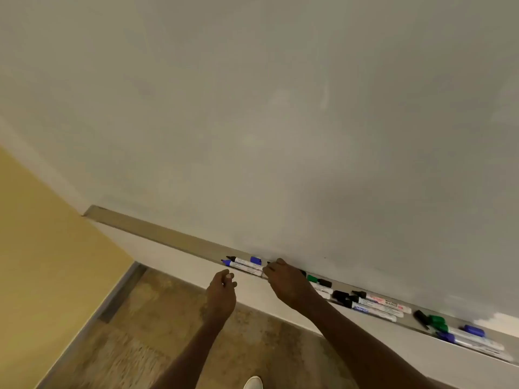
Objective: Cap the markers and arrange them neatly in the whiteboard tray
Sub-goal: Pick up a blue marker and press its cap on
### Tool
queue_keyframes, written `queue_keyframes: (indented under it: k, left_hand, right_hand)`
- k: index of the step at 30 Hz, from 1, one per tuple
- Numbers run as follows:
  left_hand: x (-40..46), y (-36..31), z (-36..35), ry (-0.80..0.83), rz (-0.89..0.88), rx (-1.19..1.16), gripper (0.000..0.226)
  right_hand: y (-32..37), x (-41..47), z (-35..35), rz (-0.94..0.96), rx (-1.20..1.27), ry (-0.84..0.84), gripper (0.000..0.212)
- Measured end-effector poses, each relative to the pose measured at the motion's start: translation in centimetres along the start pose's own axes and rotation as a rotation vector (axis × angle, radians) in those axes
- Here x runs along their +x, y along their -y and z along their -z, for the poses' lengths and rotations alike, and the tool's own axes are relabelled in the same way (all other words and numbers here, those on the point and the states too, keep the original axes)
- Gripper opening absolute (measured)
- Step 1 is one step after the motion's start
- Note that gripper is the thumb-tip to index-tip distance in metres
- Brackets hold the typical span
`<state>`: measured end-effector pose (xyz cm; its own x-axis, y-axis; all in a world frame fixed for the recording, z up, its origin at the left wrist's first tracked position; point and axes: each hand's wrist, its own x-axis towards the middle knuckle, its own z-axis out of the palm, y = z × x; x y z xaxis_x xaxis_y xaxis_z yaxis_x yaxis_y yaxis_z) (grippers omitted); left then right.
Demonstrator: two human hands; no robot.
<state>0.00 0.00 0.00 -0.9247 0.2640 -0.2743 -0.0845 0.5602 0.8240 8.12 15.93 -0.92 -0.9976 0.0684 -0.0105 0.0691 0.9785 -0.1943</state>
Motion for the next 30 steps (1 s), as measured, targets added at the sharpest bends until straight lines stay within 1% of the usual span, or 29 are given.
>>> queue_keyframes:
  k: [4,7,9,13,20,27,30]
  left_hand:
    - [1.0,0.2,0.9,-0.004,0.012,-0.008,0.033]
    - [2.4,0.7,1.6,-0.007,-0.015,-0.003,0.031]
    - [3.3,0.9,2.0,-0.006,-0.037,0.007,0.029]
    - [4.9,1.4,2.8,0.001,-0.055,0.000,0.026]
    - [7.8,1.8,3.7,-0.011,-0.120,0.033,0.028]
    - [9.5,1.1,4.2,-0.021,-0.193,0.040,0.027]
    - [9.9,1.0,4.5,-0.058,-0.200,0.017,0.026]
  right_hand:
    - [1.8,2.5,-0.4,0.017,-0.070,-0.008,0.033]
    - [3.2,4.0,-1.0,0.006,-0.111,-0.008,0.042]
    - [3.8,4.6,-1.3,0.010,-0.185,0.013,0.047]
    - [4.5,5.9,-3.1,0.009,-0.245,0.003,0.044]
    - [4.8,6.9,-4.1,-0.117,-0.186,-0.029,0.047]
    - [5.5,6.5,-4.5,-0.253,-0.049,-0.066,0.041]
    - [5.8,6.1,-4.1,-0.307,-0.024,-0.084,0.040]
